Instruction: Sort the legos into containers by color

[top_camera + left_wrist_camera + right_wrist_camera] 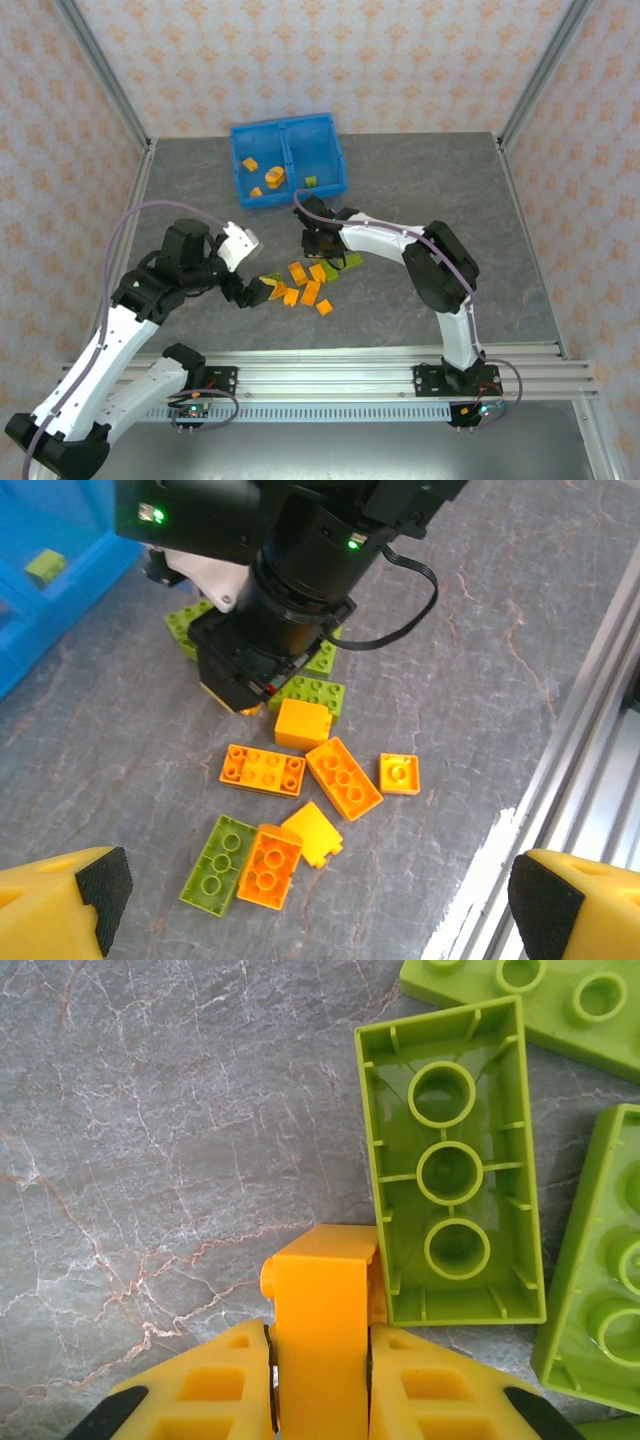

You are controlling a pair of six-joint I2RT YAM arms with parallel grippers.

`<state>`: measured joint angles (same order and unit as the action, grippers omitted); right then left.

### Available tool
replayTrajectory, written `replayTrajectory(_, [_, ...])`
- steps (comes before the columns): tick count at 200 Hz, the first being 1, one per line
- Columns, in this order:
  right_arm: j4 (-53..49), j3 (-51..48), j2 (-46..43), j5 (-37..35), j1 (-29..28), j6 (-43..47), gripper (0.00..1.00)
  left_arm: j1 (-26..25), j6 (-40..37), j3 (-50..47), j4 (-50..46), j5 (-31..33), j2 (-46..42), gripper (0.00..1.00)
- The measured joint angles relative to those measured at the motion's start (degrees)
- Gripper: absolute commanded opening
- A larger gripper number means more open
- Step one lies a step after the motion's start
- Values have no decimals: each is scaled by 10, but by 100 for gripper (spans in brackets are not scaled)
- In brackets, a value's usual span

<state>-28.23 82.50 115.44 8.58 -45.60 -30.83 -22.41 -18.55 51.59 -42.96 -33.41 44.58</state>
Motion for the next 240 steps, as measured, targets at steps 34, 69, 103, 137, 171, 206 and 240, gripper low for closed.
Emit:
replayTrajectory(34, [5,0,-58,1,0,12,21,0,6,-18,24,37,-41,100])
replayTrajectory(69, [61,31,-132,10,-7,33,20,0,14,-43,51,96,-105,100])
replayTrajectory(103, [105,162,-68,14,-10,49,19,1,21,-70,74,154,-154,100])
replayTrajectory(137, [111,338,85,-10,-10,66,19,7,22,-75,79,186,-160,100])
replayTrajectory(171, [76,520,254,-37,-8,77,19,8,25,-75,81,194,-160,100])
replayTrajectory(206, [32,677,389,-51,-3,85,19,11,26,-75,81,196,-160,100])
replayTrajectory(240, [30,684,411,-46,8,83,26,16,26,-75,81,200,-160,100])
